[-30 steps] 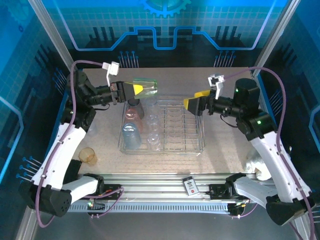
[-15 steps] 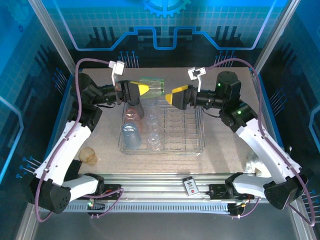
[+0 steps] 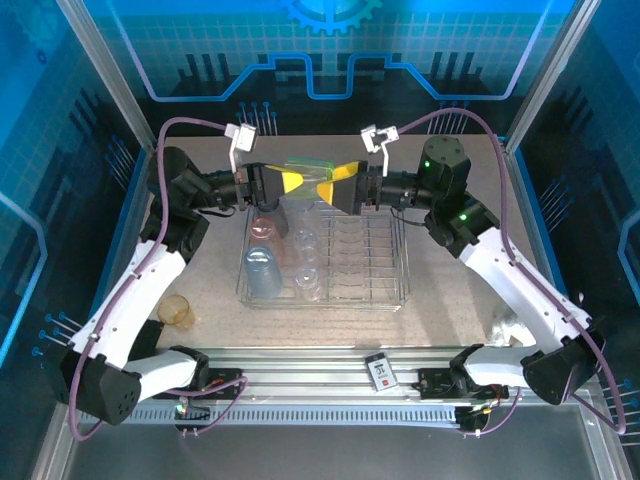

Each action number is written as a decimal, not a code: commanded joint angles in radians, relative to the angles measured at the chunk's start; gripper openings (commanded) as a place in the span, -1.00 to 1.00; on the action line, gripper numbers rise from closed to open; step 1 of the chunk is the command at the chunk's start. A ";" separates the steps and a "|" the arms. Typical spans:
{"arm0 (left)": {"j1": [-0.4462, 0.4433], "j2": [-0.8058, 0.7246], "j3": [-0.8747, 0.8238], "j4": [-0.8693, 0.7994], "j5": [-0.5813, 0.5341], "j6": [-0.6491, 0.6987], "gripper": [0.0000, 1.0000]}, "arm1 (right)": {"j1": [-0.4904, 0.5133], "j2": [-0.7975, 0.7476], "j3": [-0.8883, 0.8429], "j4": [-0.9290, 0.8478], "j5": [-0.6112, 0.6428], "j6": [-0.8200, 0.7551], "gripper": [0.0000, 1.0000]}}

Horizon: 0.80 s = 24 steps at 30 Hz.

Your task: Load the cups into the dish rack

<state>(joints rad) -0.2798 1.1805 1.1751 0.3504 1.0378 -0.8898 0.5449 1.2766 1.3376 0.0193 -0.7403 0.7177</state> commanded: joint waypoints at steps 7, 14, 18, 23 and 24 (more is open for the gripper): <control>-0.015 0.003 -0.004 0.050 0.005 0.010 -1.00 | 0.015 0.051 0.065 0.018 -0.070 0.022 0.68; -0.016 0.005 -0.003 0.050 0.006 0.011 -1.00 | 0.023 0.073 0.102 -0.082 -0.039 -0.022 0.41; -0.016 0.002 0.006 -0.023 0.009 0.051 -0.25 | 0.024 0.070 0.139 -0.196 0.014 -0.082 0.17; -0.014 -0.034 0.057 -0.325 -0.054 0.273 0.98 | 0.014 0.064 0.221 -0.461 0.167 -0.230 -0.16; -0.013 -0.045 0.075 -0.408 -0.085 0.339 0.99 | 0.010 0.066 0.237 -0.520 0.202 -0.260 -0.19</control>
<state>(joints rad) -0.2893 1.1790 1.1942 0.1730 1.0103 -0.7429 0.5552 1.3479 1.5146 -0.3153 -0.6464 0.5701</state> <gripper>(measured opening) 0.967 0.563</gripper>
